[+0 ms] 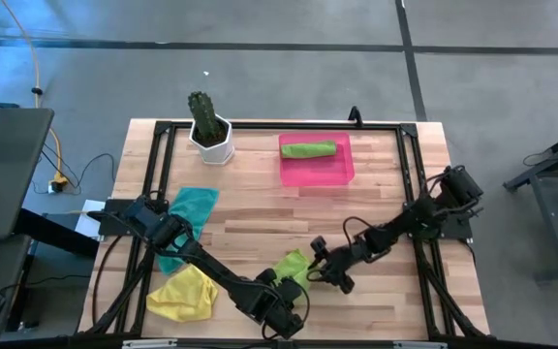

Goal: Roll microfiber towels into tight, uniform cylinder then place into a basket
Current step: Roll the light green microfiber cloth

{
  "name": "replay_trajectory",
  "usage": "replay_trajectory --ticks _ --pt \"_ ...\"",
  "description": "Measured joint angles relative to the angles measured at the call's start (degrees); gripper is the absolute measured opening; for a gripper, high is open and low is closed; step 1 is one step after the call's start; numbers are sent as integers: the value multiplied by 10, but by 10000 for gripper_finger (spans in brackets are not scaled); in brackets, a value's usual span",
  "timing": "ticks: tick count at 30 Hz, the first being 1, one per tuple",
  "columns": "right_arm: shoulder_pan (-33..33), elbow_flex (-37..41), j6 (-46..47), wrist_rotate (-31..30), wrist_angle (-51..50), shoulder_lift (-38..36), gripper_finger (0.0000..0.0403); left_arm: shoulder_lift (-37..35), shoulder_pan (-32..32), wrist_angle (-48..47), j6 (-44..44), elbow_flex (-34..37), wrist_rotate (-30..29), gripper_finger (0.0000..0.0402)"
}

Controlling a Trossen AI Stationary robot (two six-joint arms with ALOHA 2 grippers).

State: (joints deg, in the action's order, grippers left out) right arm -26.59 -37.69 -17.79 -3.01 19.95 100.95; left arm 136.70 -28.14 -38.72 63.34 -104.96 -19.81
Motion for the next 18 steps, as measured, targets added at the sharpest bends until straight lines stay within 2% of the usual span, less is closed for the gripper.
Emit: replay_trajectory --ticks 5,12,14,18 --pt "14 -1 50 6 -14 0 145 2 1 -4 -35 -22 1 0" --pt "34 -2 103 58 -31 -2 25 6 1 -40 -70 -50 6 0" --pt "38 -2 105 76 -35 -2 10 6 1 -70 -74 -57 6 0" --pt "56 -2 156 122 -38 -2 18 6 1 -137 -85 -82 6 0"
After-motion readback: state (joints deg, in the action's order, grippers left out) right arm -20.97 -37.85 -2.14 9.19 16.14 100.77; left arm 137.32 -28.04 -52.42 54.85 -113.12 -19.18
